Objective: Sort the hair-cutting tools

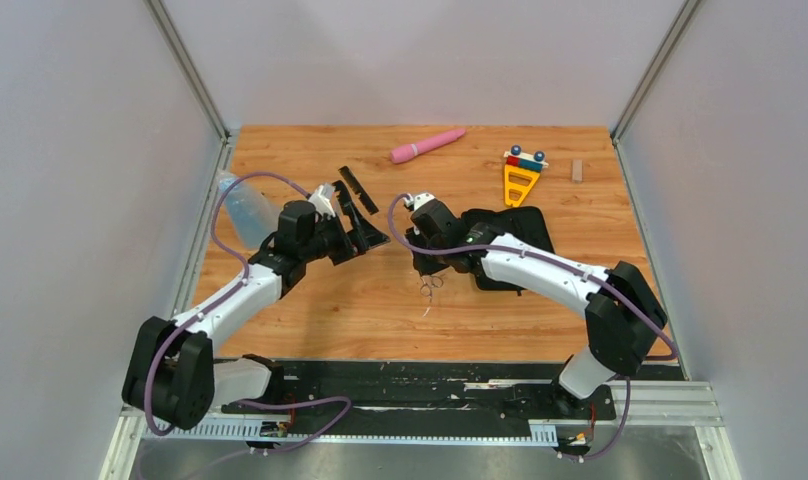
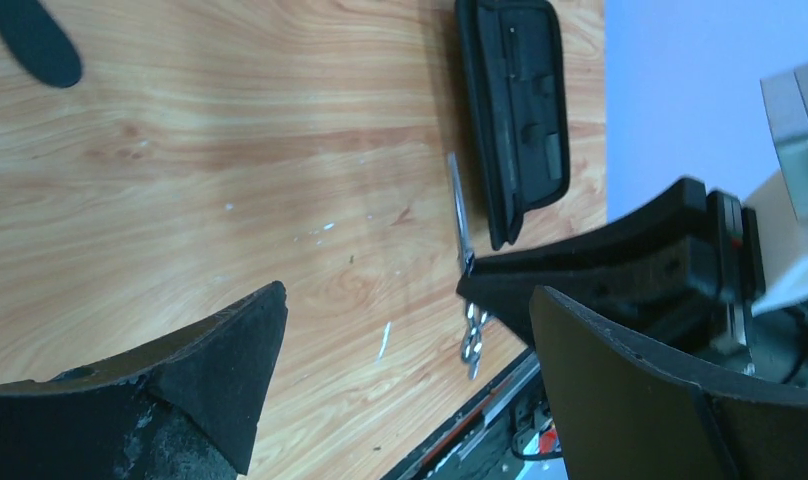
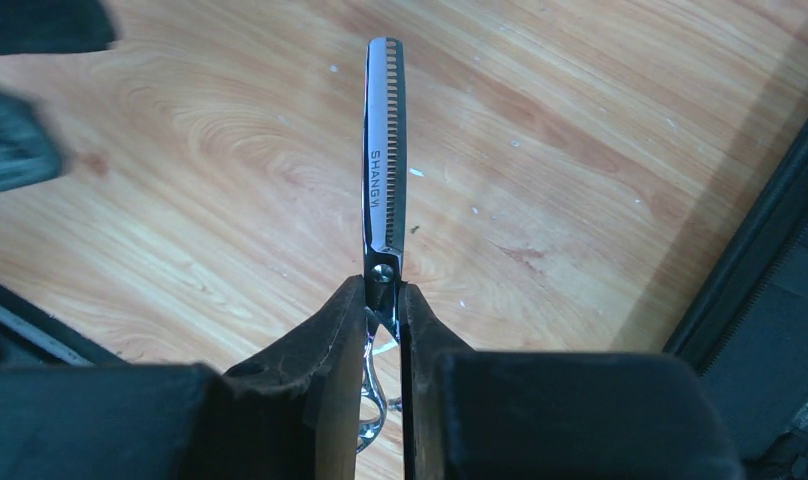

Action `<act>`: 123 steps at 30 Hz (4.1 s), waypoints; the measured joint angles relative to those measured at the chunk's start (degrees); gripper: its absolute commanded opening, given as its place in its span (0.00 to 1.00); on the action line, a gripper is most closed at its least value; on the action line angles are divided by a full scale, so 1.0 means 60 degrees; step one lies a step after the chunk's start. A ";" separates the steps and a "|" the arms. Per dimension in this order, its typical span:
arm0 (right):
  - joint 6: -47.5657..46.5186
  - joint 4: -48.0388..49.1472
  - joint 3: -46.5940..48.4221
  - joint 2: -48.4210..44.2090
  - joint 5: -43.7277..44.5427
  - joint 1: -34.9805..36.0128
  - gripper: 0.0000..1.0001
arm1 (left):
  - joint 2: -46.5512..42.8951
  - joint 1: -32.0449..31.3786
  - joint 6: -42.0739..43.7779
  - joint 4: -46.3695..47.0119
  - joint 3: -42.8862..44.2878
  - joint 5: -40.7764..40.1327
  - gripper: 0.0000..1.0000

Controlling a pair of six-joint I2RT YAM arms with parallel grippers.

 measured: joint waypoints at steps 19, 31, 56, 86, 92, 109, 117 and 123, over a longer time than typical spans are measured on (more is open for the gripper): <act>-0.0186 0.1260 -0.0838 -0.1166 -0.0280 0.0616 0.00 | 0.2648 -0.1333 -0.1989 0.3231 0.0270 0.0186 0.17; 0.0623 0.1767 -0.1843 -0.2244 0.0251 0.0594 0.66 | 0.2499 -0.1512 -0.2608 0.4422 0.0135 -0.0036 0.00; 0.4550 0.7078 -0.6925 -0.6717 -0.4364 -0.2390 0.48 | 0.2226 -0.1716 -0.5348 0.8382 -0.0248 -0.0525 0.00; 0.5428 0.7231 -0.7734 -0.8987 -0.3009 -0.3708 0.00 | 0.4022 -0.2175 -0.4113 0.6390 0.2025 -0.0324 0.86; 0.5005 0.5610 -0.7810 -1.0510 -0.0965 -0.3901 0.00 | 0.5180 -0.2357 -0.1337 0.1723 0.5526 -0.0929 0.85; 0.4754 0.3381 -0.7807 -1.1085 0.1457 -0.3912 0.00 | 1.0098 -0.2943 0.1341 -0.3311 1.0156 -0.1140 0.79; 0.4696 0.3202 -0.7807 -1.1220 0.1494 -0.3912 0.00 | 1.0972 -0.3042 0.1045 -0.2805 1.1151 -0.0656 0.71; 0.4608 0.3198 -0.7807 -1.1438 0.1497 -0.3912 0.00 | 1.1311 -0.3093 0.0492 -0.2149 1.1245 -0.0481 0.40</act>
